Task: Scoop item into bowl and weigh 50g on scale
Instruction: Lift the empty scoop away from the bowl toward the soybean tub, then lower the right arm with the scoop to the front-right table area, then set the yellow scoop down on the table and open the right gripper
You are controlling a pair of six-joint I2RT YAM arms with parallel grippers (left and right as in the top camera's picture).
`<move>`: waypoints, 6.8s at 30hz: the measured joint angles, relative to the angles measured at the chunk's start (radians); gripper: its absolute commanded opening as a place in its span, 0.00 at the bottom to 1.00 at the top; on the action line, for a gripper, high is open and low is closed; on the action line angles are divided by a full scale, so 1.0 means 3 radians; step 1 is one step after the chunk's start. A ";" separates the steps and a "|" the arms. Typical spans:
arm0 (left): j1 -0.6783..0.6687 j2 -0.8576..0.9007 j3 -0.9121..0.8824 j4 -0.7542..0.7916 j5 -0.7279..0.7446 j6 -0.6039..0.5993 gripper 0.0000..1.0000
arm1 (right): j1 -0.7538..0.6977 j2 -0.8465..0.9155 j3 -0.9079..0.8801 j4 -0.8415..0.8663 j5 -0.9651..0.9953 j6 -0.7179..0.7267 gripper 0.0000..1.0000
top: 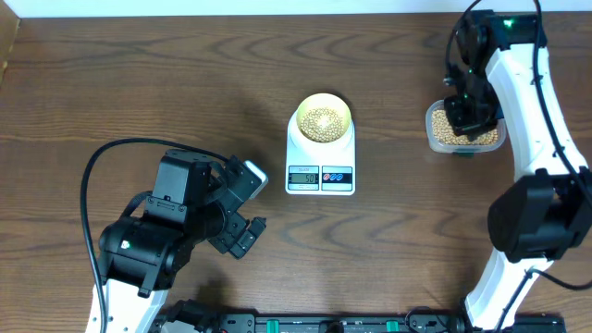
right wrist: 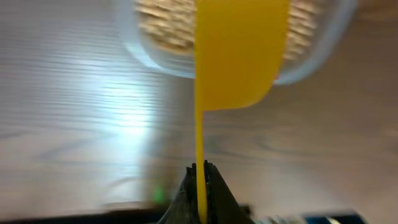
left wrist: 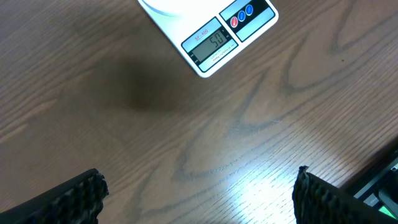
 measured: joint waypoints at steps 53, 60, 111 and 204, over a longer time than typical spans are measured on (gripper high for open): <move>0.0001 0.0001 0.0053 -0.0001 0.0000 0.0000 0.98 | 0.0000 -0.3816 -0.5517 0.3777 -0.1535 0.2825 0.01; 0.0001 0.0000 0.0053 -0.0001 0.0000 0.0000 0.98 | 0.0000 -0.3817 -0.5614 0.3835 -0.1544 0.2875 0.29; 0.0003 0.0000 0.0052 -0.0001 0.0000 0.0000 0.98 | 0.0000 -0.4356 -0.5132 0.3059 -0.1637 0.2566 0.99; 0.0001 0.0001 0.0053 -0.0001 0.0000 0.0000 0.98 | -0.0173 -0.6683 -0.6100 0.4725 -0.1027 0.0669 0.99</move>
